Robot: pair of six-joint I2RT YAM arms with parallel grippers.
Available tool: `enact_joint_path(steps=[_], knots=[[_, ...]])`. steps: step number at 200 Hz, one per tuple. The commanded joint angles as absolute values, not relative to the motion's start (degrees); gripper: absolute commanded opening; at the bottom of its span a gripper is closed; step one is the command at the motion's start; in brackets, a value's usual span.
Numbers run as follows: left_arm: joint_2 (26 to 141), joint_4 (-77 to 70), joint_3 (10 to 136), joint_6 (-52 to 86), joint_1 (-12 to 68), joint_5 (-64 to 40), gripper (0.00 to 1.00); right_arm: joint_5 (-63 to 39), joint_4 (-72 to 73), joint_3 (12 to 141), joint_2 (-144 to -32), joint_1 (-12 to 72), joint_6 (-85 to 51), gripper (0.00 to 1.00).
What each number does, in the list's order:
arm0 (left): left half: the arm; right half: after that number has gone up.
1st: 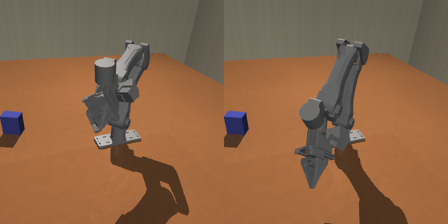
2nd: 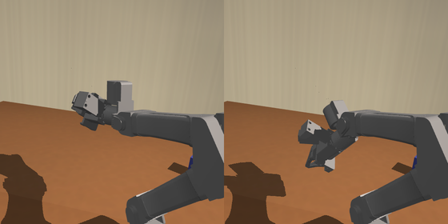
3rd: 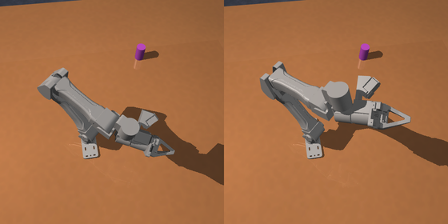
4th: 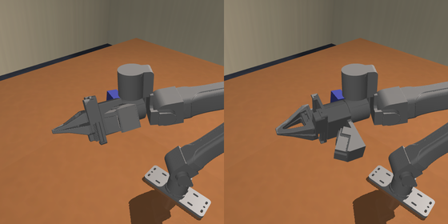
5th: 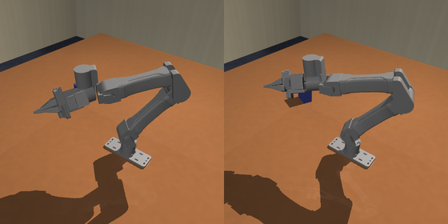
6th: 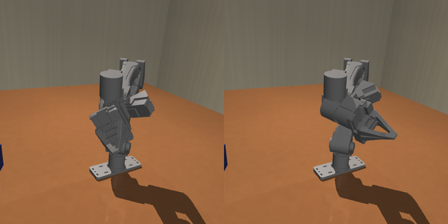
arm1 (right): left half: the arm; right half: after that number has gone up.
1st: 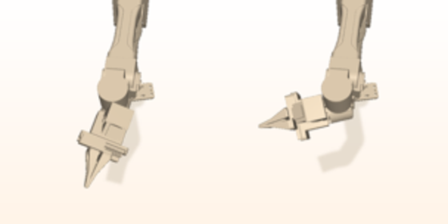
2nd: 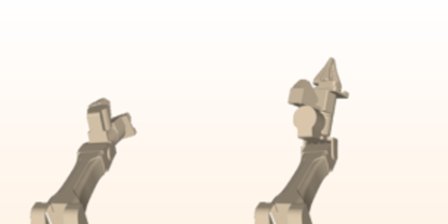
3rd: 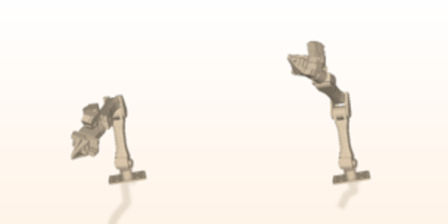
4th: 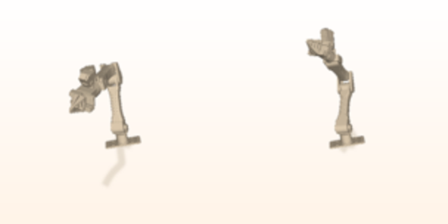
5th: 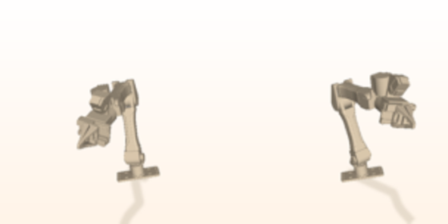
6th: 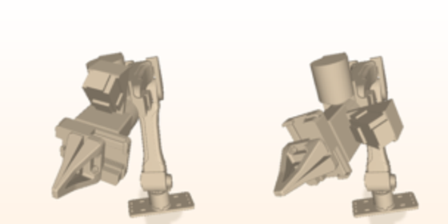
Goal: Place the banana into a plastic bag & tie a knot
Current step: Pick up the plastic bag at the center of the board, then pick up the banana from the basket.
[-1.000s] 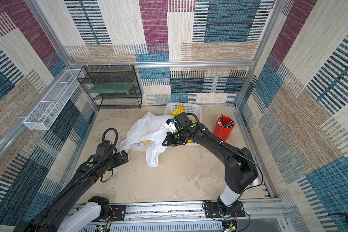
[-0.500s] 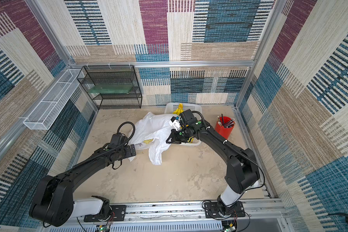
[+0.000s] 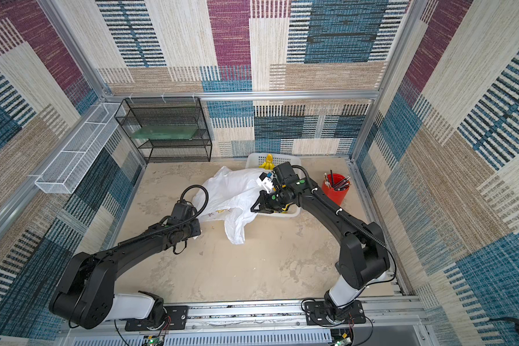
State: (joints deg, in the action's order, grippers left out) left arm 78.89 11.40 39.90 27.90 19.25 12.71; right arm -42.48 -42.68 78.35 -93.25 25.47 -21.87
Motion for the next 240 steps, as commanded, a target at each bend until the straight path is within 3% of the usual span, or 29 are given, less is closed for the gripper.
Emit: enact_joint_path(steps=[1, 62, 70, 98, 131, 160, 197, 240], knots=[[75.1, 16.4, 43.0, 30.5, 19.2, 16.2, 0.0, -42.8, -43.0, 79.3, -93.3, 25.3, -21.2, 0.0], [59.2, 49.1, 59.0, 44.0, 19.2, 15.8, 0.0, -40.8, -42.9, 95.3, -105.9, 29.8, -17.5, 0.02], [58.5, 52.7, 61.6, 45.1, 19.1, 15.9, 0.0, -40.9, -43.3, 98.4, -108.2, 30.7, -17.6, 0.08], [59.7, 63.5, 70.4, 47.0, 18.4, 15.2, 0.0, -38.0, -45.4, 111.0, -116.9, 32.2, -17.2, 0.47], [60.2, 66.9, 73.1, 50.2, 17.4, 13.0, 0.0, -28.2, -48.1, 118.8, -118.7, 29.2, -19.2, 0.69], [59.9, 65.1, 70.8, 50.9, 17.1, 11.4, 0.0, -20.7, -43.4, 108.8, -109.3, 25.6, -20.2, 0.74], [57.6, 61.1, 68.1, 49.6, 17.0, 8.6, 0.0, -13.5, -35.2, 92.3, -98.3, 20.1, -23.5, 0.72], [55.1, 60.9, 67.5, 45.9, 17.0, 6.8, 0.0, -4.0, -32.2, 91.1, -100.6, 14.9, -23.0, 0.71]])
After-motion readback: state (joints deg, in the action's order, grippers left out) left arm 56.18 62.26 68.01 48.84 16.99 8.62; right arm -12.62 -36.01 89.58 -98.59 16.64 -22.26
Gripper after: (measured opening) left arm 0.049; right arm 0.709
